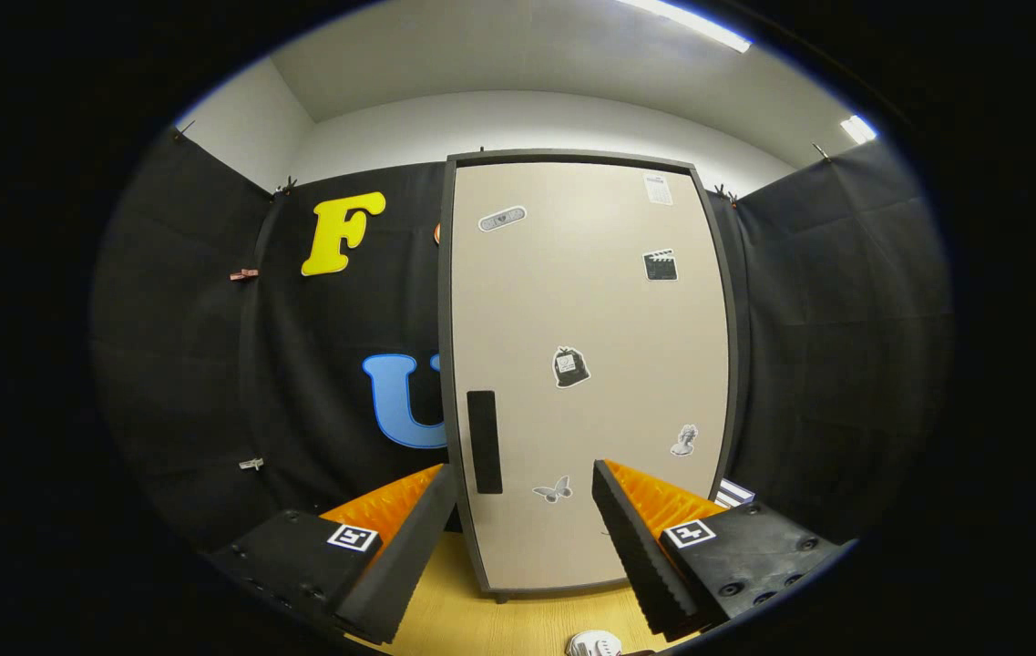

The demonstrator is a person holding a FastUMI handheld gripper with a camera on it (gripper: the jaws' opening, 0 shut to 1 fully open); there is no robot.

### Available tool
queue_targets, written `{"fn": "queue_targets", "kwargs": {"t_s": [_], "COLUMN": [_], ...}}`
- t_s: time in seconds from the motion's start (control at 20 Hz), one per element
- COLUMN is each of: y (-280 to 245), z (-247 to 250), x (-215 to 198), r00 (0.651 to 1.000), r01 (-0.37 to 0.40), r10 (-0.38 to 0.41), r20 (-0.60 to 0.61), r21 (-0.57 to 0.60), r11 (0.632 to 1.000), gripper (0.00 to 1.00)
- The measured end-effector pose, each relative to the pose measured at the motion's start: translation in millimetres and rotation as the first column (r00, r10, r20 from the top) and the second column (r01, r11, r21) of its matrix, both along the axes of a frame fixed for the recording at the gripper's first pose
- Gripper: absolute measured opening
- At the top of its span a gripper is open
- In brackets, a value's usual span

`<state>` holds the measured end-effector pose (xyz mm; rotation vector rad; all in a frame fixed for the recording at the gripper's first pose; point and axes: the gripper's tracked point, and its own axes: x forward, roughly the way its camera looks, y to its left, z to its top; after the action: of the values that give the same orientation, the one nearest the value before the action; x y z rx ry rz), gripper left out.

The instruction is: Open the shoe cabinet door, grab the shoes and put them into the shoe cabinet, then close the shoe cabinet door.

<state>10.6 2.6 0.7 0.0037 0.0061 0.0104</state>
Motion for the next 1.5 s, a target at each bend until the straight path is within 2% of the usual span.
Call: {"fn": "queue_targets", "kwargs": {"t_s": [0.45, 1.1, 1.3, 1.5], "y": [13, 32, 39, 39], "z": [-13, -51, -60, -67], "x": [26, 138, 161, 175], "r00": [1.000, 0.998, 0.998, 0.997], "r01": [0.007, 0.048, 0.046, 0.057], "r10": [-0.007, -0.046, -0.043, -0.055], "r20": [-0.025, -0.048, -0.050, -0.061], "r21": [0.006, 0.037, 0.048, 0.041], "r11": [1.000, 0.998, 0.998, 0.998], "gripper": [0.98, 0.97, 0.99, 0.96]}}
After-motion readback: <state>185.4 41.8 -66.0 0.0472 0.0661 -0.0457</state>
